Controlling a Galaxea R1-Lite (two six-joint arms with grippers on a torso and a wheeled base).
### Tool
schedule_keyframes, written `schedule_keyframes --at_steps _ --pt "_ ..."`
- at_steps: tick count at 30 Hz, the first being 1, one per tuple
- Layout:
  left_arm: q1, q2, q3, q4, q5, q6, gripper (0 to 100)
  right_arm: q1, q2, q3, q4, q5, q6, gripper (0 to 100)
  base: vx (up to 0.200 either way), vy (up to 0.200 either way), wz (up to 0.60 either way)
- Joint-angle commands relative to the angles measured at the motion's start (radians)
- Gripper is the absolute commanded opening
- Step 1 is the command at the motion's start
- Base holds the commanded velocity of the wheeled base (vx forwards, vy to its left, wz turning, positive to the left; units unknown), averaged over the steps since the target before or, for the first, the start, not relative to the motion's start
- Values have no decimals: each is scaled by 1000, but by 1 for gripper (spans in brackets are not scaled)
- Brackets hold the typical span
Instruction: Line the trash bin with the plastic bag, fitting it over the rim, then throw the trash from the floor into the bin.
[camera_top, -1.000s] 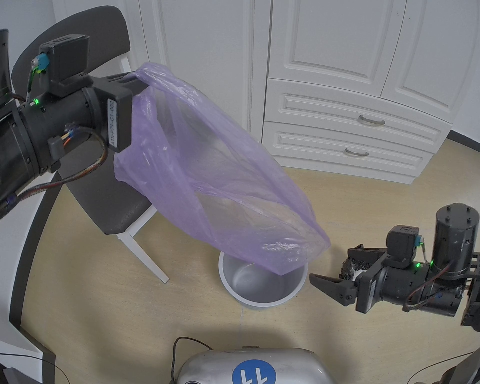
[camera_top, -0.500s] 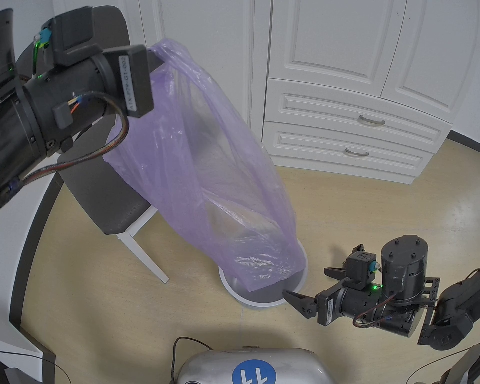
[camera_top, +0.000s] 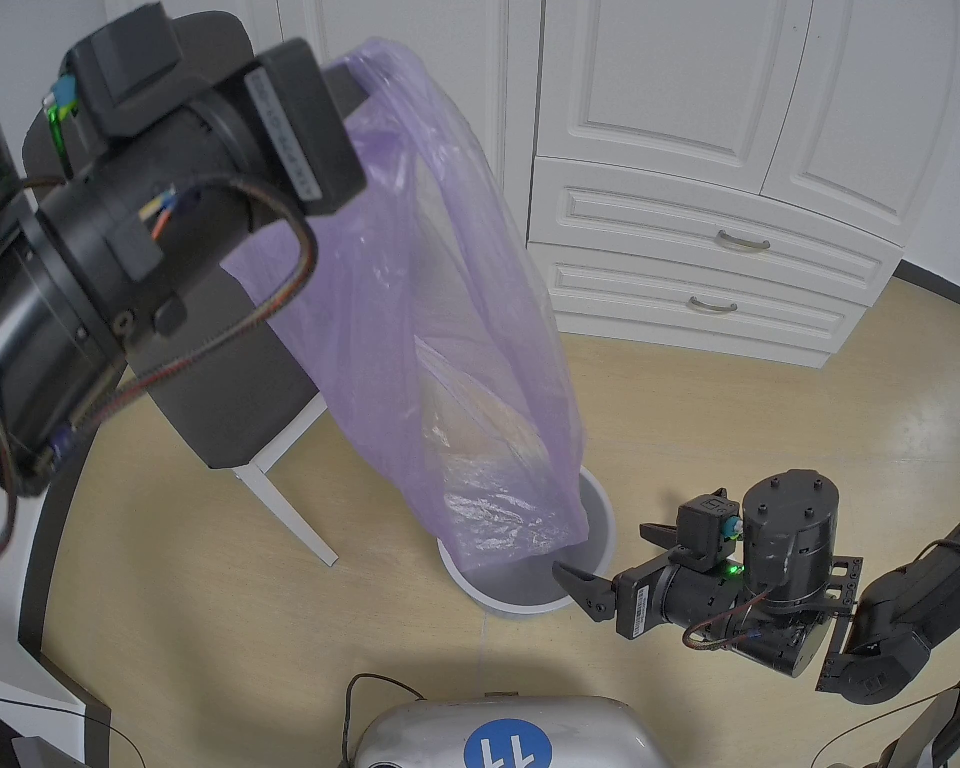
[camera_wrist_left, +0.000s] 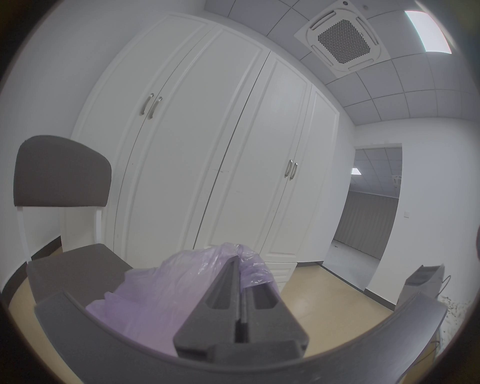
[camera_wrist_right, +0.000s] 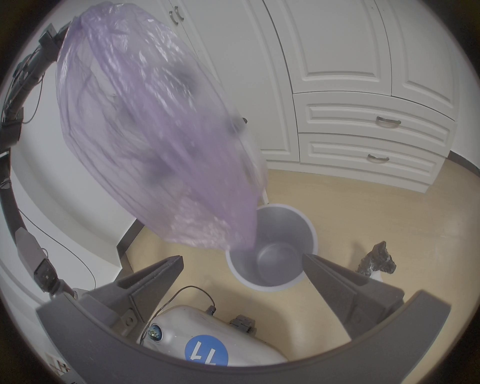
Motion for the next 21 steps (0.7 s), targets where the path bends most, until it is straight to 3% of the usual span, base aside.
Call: schedule_keyframes --at_steps 1,3,6,7,11,16,21 --pt "2 63 165 -178 12 -8 0 3 -20 -45 -1 -34 -96 100 0 0 0" --pt "8 79 209 -285 14 -8 0 9 -66 -48 -4 -82 -241 100 0 0 0" --pt "26 88 234 -342 14 -8 0 52 -94 -42 -7 -88 -300 100 0 0 0" --pt "48 92 251 -368 14 -11 0 84 -82 -44 -7 -91 -296 100 0 0 0" --pt "85 126 247 -379 8 -36 0 94 20 -33 -9 -114 -248 100 0 0 0" --pt "143 203 235 -415 6 -44 0 124 147 -40 -33 -283 -207 100 0 0 0" --pt "175 254 232 -521 0 -48 0 133 270 -25 -116 -314 -124 100 0 0 0"
